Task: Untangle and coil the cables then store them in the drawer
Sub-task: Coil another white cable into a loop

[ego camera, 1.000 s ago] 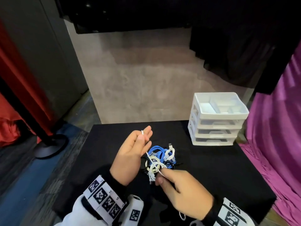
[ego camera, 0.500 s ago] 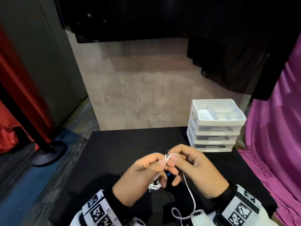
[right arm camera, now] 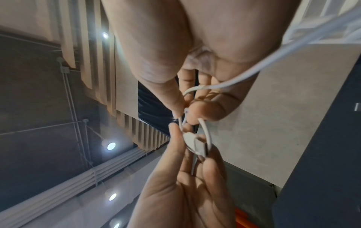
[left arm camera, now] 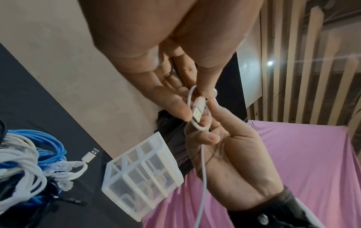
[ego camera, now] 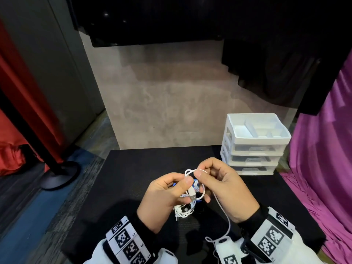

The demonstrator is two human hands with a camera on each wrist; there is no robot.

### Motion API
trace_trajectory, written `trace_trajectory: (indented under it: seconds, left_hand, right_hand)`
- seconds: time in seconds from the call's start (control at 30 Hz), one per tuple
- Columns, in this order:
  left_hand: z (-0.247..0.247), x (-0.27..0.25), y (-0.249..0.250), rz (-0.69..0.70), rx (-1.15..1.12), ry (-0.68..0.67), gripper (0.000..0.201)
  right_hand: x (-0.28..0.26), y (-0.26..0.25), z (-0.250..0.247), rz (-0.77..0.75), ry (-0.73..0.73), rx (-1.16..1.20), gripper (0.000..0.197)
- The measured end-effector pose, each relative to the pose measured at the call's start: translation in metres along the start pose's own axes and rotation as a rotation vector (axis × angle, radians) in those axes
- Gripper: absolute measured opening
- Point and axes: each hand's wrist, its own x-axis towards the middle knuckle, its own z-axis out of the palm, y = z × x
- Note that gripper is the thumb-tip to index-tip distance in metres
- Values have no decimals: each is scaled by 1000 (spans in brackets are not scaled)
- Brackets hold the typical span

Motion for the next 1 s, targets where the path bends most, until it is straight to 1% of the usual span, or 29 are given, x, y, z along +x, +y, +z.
trace_trajectory:
  seconds: [0.17,0.27,0.4,0.5,0.53,0.57,0.63,0.67,0.73,0.77,0.8,0.87,0.9,1.0]
  left_hand:
    - [2,4,-9,30,69,188,13]
    - [0,4,-15,88,197,272,17]
    - [-12,3,-29,219,553,306,28]
    - [-19,4,-35,322,690,244,23]
    - [-20,4,-35,331,683,217,21]
    - [-21,4,-35,301,631,182,20]
    - [-20,1,-26,138,371,49,8]
    - [-19,-3,-19,40,201,-40,10]
    - [-18,-8,-7,-113,-85,-219,25]
    - [-18,-9,-2,-165,-163,-277,31]
    - [-16,-10,2,-204,-186,-308,39]
    - [-14,-8,5,-257,-117,-304,56]
    - [-11,-7,6,-255,-65,-279,56]
    - [-5,-7,6,-200,-43,-192,40]
  right_hand:
    - [-2,10,3,2,-11,10,16]
    - [-5,16,8,10,-25,24,19]
    - [-7,20,12,21,-31,37,18]
    - [-8,18,10,12,-41,-27,12]
    - [-7,17,8,10,-44,-58,10]
    - [-7,16,7,11,-47,-94,8]
    - [-5,16,2,11,-59,-164,10]
    - [-3,16,0,10,-68,-188,12]
    - [-2,15,-5,0,-92,-223,12]
    - [-1,13,-6,-7,-107,-237,11]
    - [-1,12,-7,-12,-119,-246,10]
    - [-2,11,-6,-23,-140,-256,8]
    - [-2,10,-5,-31,-144,-266,8]
    - [-5,10,-4,-56,-155,-284,12]
